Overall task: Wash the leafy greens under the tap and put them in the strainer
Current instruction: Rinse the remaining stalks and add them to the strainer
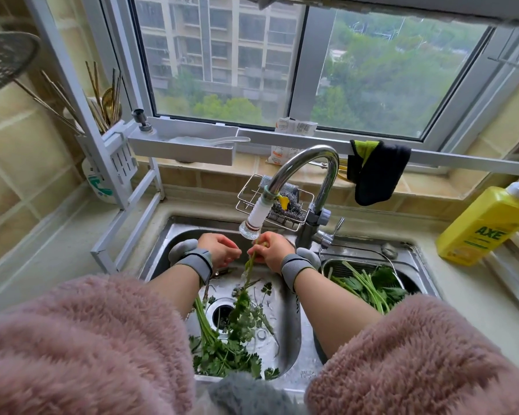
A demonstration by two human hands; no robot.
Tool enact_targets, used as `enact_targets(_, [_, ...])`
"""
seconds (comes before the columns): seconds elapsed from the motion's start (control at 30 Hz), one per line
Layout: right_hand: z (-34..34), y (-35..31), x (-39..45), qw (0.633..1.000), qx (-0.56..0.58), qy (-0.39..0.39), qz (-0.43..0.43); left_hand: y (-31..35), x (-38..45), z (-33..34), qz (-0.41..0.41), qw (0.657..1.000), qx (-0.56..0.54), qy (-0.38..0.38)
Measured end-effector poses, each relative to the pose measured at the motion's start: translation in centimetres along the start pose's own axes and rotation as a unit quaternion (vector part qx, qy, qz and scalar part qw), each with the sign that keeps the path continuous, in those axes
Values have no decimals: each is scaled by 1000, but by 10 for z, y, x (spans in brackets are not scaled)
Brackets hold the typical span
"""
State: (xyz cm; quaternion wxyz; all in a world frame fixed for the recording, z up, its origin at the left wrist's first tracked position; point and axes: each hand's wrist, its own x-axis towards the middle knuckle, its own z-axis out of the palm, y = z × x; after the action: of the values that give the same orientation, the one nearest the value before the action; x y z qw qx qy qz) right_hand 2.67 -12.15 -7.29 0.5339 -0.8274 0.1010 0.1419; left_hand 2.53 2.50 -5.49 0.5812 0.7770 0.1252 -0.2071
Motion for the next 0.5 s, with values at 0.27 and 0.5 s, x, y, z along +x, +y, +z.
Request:
enact_targets(0.27, [-38, 15, -12, 993, -67, 76, 53, 6, -10, 40, 10, 995, 59, -81])
enact_targets(0.5, [-118, 11, -37, 974, -167, 113, 100, 32, -18, 91, 51, 988, 53, -136])
